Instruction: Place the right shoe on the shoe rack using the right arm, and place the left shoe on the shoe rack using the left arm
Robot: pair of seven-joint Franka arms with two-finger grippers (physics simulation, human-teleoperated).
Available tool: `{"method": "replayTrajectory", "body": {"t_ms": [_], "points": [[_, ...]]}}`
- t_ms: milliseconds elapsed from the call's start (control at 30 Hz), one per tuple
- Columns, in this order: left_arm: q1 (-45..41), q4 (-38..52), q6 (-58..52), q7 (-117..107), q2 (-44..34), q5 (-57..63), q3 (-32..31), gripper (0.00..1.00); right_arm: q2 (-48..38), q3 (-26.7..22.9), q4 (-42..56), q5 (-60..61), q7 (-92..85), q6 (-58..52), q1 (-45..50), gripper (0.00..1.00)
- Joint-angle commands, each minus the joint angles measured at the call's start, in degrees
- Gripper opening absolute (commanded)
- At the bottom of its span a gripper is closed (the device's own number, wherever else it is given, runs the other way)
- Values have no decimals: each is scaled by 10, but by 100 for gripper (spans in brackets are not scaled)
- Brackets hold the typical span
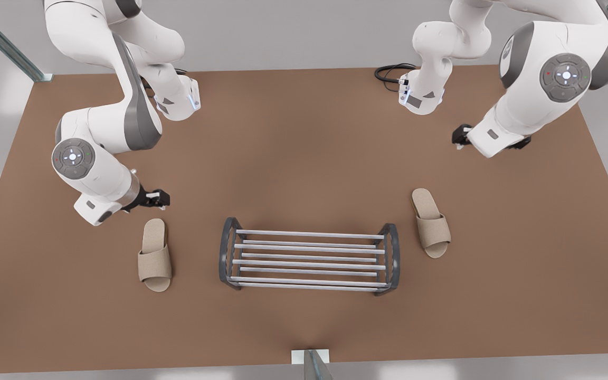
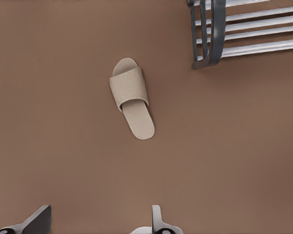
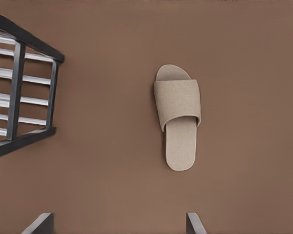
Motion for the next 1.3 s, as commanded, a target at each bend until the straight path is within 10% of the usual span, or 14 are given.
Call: {"method": "replayTrajectory", "body": {"t_ms": [0, 100, 200, 300, 433, 600, 833, 1267], "points": [[-7, 0, 30, -8, -1, 5, 0, 100, 0, 0, 3, -2, 29, 22, -4, 100], [-68, 2, -31, -14, 0, 26, -2, 100, 66, -1, 4, 1, 35, 36, -33, 100], [-416, -2, -257, -333, 93, 232, -2, 100, 146, -1, -3, 0, -40, 130, -96, 100], [-475, -101, -272, -371, 164, 359, -2, 100, 176, -1, -3, -2, -154, 174, -120, 100], [-470, -388, 50, -580, 62, 376, 6, 100, 170, 3, -62, 0, -318, 242, -152, 100], [-470, -510, 502, -1524, 60, 530, 117, 100, 150, 89, -154, -8, -401, 364, -260, 100], [-470, -594, 700, -2081, 61, 870, 247, 100, 186, 89, -127, -7, -535, 463, -260, 100], [-460, -612, 766, -2056, 190, 1069, 341, 100, 167, 93, -222, -6, -529, 527, -273, 100]]}}
